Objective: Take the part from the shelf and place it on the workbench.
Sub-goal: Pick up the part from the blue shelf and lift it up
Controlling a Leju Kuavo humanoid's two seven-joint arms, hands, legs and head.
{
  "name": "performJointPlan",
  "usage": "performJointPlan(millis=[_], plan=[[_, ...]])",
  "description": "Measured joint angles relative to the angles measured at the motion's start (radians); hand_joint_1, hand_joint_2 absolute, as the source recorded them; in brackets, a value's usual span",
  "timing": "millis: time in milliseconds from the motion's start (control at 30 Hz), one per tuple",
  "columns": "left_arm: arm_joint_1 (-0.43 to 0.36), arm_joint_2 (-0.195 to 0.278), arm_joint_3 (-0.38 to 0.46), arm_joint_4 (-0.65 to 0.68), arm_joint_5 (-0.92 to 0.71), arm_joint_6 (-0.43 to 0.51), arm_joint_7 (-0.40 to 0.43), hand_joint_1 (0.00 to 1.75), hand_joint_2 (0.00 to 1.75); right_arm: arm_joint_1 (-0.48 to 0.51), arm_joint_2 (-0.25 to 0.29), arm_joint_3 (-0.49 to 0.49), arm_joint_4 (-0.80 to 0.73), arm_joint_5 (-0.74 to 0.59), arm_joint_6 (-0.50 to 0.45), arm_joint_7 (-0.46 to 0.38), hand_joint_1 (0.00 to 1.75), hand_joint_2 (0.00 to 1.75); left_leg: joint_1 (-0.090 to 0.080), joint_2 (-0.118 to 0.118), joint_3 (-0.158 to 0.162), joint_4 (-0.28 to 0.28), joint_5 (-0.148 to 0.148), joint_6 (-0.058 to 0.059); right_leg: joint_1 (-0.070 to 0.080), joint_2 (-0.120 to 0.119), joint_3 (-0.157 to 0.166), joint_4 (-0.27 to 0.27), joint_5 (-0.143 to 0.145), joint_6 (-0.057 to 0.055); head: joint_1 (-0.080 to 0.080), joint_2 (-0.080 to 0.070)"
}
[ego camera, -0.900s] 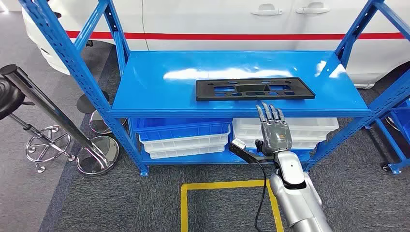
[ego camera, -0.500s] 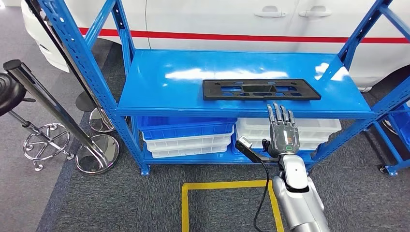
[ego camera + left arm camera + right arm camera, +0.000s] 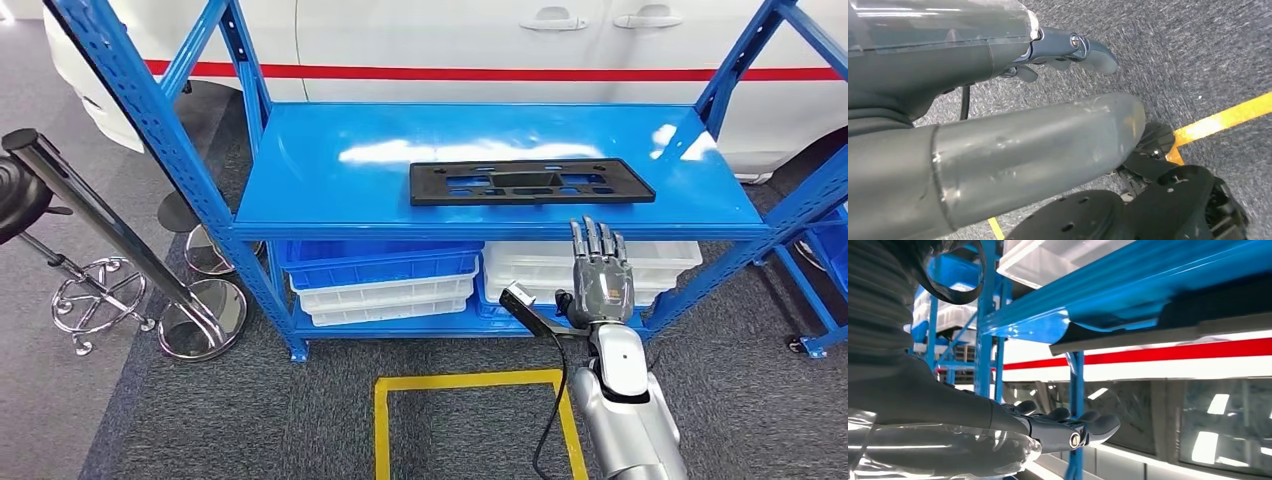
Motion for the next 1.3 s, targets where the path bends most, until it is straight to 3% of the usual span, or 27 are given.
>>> performJointPlan(millis=[100, 133, 167, 200, 267, 333, 433, 500, 600, 667, 700, 767, 833, 900, 1000, 1067, 1133, 1167, 1200, 1267, 1300], plan=[[0.001, 0.000, 0.000, 0.000, -0.002, 0.001, 0.000, 0.00, 0.00, 0.001, 0.003, -0.002, 0.000, 0.000, -0.001, 0.000, 0.00, 1.75, 0.002, 0.000, -0.081, 0.174, -0.088, -0.009, -0.001, -0.003, 0.002, -0.004, 0.002, -0.009, -0.001, 0.000], [0.003, 0.000, 0.000, 0.000, -0.002, 0.001, 0.000, 0.00, 0.00, 0.001, 0.003, -0.002, 0.001, 0.000, -0.001, 0.000, 0.00, 1.75, 0.002, 0.001, -0.102, 0.218, -0.099, -0.012, 0.000, -0.002, 0.001, -0.003, 0.001, -0.009, -0.001, 0.000], [0.003, 0.001, 0.000, 0.000, -0.002, 0.001, 0.000, 0.00, 0.00, 0.002, 0.004, -0.003, 0.001, 0.000, -0.001, 0.000, 0.00, 1.75, 0.003, 0.001, -0.107, 0.226, -0.090, -0.013, 0.000, -0.002, 0.001, 0.000, 0.000, -0.009, -0.001, 0.000], [0.003, 0.001, 0.000, 0.000, -0.002, 0.001, 0.000, 0.00, 0.00, 0.003, 0.004, -0.003, 0.002, 0.000, -0.001, 0.000, 0.00, 1.75, 0.003, 0.001, -0.093, 0.195, -0.063, -0.014, -0.001, -0.002, 0.001, 0.003, -0.002, -0.008, -0.001, 0.000], [0.002, 0.003, 0.000, 0.000, -0.002, 0.001, 0.000, 0.00, 0.00, 0.003, 0.004, -0.003, 0.002, 0.000, -0.001, 0.000, 0.00, 1.75, 0.004, 0.001, -0.029, 0.066, 0.001, -0.011, -0.001, -0.001, 0.001, 0.014, -0.010, -0.001, -0.001, 0.000], [0.000, 0.003, 0.000, 0.000, -0.002, 0.001, -0.001, 0.00, 0.00, 0.002, 0.004, -0.004, 0.002, -0.001, -0.002, -0.001, 0.00, 1.75, 0.002, 0.000, 0.010, -0.018, 0.025, -0.001, 0.002, 0.000, -0.004, 0.026, -0.018, 0.009, 0.000, 0.000], [0.001, 0.003, 0.000, 0.000, -0.005, 0.002, -0.003, 0.00, 0.00, 0.001, 0.004, -0.007, 0.002, -0.002, -0.004, 0.000, 0.00, 1.75, -0.002, -0.001, 0.012, -0.030, 0.025, 0.018, 0.002, 0.001, -0.009, 0.029, -0.019, 0.023, 0.000, 0.000], [0.000, 0.003, 0.000, 0.000, -0.007, 0.003, -0.004, 0.00, 0.00, -0.001, 0.004, -0.007, 0.002, -0.004, -0.007, 0.000, 0.00, 1.75, 0.002, -0.001, 0.014, -0.036, 0.029, 0.030, 0.000, 0.001, -0.022, 0.061, -0.042, 0.033, 0.000, 0.000], [-0.001, 0.004, 0.000, 0.000, -0.009, 0.004, -0.005, 0.00, 0.00, -0.002, 0.004, -0.010, 0.004, -0.007, -0.013, 0.001, 0.00, 1.75, 0.003, 0.000, 0.015, -0.039, 0.029, 0.039, -0.005, 0.002, -0.106, 0.233, -0.126, 0.046, 0.000, 0.000], [-0.001, 0.004, 0.000, 0.000, -0.009, 0.006, -0.006, 0.00, 0.00, 0.002, 0.004, -0.011, 0.007, -0.010, -0.015, 0.001, 0.00, 1.75, 0.003, 0.000, 0.017, -0.038, 0.027, 0.040, -0.007, 0.002, -0.150, 0.308, -0.137, 0.048, 0.000, 0.000], [-0.001, 0.005, 0.000, 0.001, -0.009, 0.006, -0.006, 0.00, 0.00, 0.003, 0.004, -0.011, 0.009, -0.013, -0.016, 0.001, 0.00, 1.75, 0.003, -0.001, 0.019, -0.038, 0.026, 0.039, -0.007, 0.002, -0.144, 0.289, -0.113, 0.046, 0.000, 0.000], [0.000, 0.005, 0.000, 0.002, -0.010, 0.008, -0.006, 0.00, 0.00, 0.003, 0.004, -0.012, 0.010, -0.017, -0.019, 0.002, 0.00, 1.75, 0.003, -0.002, 0.028, -0.039, 0.021, 0.035, -0.005, 0.002, -0.088, 0.163, -0.039, 0.037, 0.000, 0.000], [-0.002, 0.005, 0.000, 0.004, -0.011, 0.008, -0.007, 0.00, 0.00, 0.002, 0.004, -0.014, 0.010, -0.021, -0.022, 0.002, 0.00, 1.75, 0.001, -0.003, 0.032, -0.039, 0.015, 0.028, 0.002, 0.002, -0.036, 0.052, -0.002, 0.026, 0.000, 0.000], [-0.003, 0.004, 0.000, 0.005, -0.011, 0.009, -0.008, 0.00, 0.00, 0.002, 0.004, -0.015, 0.010, -0.023, -0.025, 0.002, 0.00, 1.75, 0.000, -0.002, 0.033, -0.043, 0.010, 0.017, 0.009, 0.004, -0.025, 0.026, -0.007, 0.017, 0.000, 0.000], [-0.004, 0.007, 0.000, 0.005, -0.011, 0.009, -0.010, 0.00, 0.00, 0.003, 0.003, -0.016, 0.010, -0.024, -0.027, 0.002, 0.00, 1.75, 0.000, 0.001, 0.032, -0.026, -0.007, 0.000, 0.002, 0.005, -0.006, 0.006, -0.006, 0.001, -0.001, 0.000], [-0.005, 0.009, 0.000, 0.006, -0.011, 0.010, -0.011, 0.00, 0.00, 0.003, 0.003, -0.017, 0.010, -0.024, -0.029, 0.002, 0.00, 1.75, 0.001, 0.002, -0.012, 0.067, -0.047, -0.006, 0.000, 0.003, 0.011, -0.004, -0.010, -0.009, -0.001, 0.000], [-0.003, 0.010, 0.000, 0.008, -0.011, 0.010, -0.012, 0.00, 0.00, 0.003, 0.003, -0.017, 0.012, -0.024, -0.030, 0.002, 0.00, 1.75, 0.001, 0.002, -0.087, 0.192, -0.086, -0.008, 0.002, 0.003, 0.021, -0.003, -0.020, -0.014, -0.001, 0.000], [-0.001, 0.011, 0.000, 0.009, -0.011, 0.010, -0.012, 0.00, 0.00, 0.005, 0.003, -0.017, 0.013, -0.025, -0.030, 0.002, 0.00, 1.75, 0.001, 0.002, -0.113, 0.224, -0.083, -0.009, 0.003, 0.004, 0.027, -0.002, -0.026, -0.015, -0.001, 0.000], [0.001, 0.012, 0.000, 0.010, -0.011, 0.011, -0.012, 0.00, 0.00, 0.006, 0.003, -0.017, 0.014, -0.025, -0.030, 0.002, 0.00, 1.75, 0.001, 0.002, -0.120, 0.217, -0.059, -0.008, 0.004, 0.005, 0.034, -0.001, -0.033, -0.014, -0.001, 0.000], [0.001, 0.013, 0.000, 0.011, -0.011, 0.011, -0.012, 0.00, 0.00, 0.007, 0.003, -0.017, 0.015, -0.026, -0.031, 0.002, 0.00, 1.75, 0.000, 0.003, -0.086, 0.107, 0.026, -0.001, 0.004, 0.007, 0.056, 0.001, -0.051, -0.010, -0.001, 0.000], [0.001, 0.014, 0.000, 0.011, -0.011, 0.011, -0.012, 0.00, 0.00, 0.007, 0.003, -0.017, 0.015, -0.026, -0.031, 0.002, 0.00, 1.75, -0.002, 0.003, -0.059, 0.046, 0.055, 0.003, 0.006, 0.007, 0.065, 0.002, -0.061, -0.006, -0.001, 0.000]])
